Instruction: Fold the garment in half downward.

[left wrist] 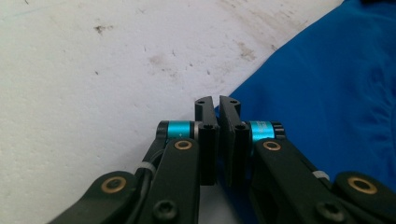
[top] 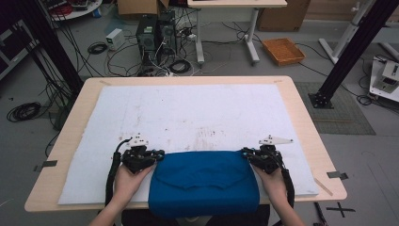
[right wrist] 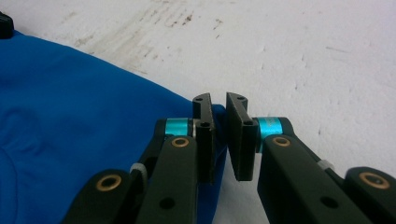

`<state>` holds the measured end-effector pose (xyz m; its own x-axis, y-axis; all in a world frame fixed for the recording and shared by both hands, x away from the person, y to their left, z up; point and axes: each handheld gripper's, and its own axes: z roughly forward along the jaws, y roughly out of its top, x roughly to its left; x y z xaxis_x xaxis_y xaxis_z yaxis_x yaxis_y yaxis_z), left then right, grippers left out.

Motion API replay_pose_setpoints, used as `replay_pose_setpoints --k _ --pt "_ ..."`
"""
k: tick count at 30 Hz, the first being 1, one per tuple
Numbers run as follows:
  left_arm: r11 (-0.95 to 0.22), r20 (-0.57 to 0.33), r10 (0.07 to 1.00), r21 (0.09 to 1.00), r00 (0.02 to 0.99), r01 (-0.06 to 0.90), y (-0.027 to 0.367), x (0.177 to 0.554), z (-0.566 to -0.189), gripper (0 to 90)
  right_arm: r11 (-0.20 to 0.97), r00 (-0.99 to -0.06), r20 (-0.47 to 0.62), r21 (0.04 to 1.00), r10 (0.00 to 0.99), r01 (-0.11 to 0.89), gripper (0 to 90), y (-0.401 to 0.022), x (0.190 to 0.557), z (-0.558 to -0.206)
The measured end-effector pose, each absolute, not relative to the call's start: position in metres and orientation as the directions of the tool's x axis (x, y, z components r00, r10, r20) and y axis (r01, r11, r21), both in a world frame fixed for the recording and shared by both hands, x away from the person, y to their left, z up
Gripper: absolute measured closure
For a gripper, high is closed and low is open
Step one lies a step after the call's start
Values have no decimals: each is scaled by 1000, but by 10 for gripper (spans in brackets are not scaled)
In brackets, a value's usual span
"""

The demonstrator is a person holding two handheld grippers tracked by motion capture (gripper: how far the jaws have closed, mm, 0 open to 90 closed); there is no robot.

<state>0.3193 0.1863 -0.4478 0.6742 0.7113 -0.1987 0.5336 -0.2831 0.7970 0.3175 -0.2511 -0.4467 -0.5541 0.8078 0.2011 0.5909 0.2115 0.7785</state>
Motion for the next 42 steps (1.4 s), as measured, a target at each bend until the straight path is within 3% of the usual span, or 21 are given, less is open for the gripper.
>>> replay_pose_setpoints --k 16,42 --pt "-235 -205 716 829 667 508 194 332 -440 865 183 -563 210 807 799 562 826 -255 326 -439" --pt "-229 -145 770 846 621 482 185 396 -422 865 211 -539 126 827 833 520 826 -246 397 -417"
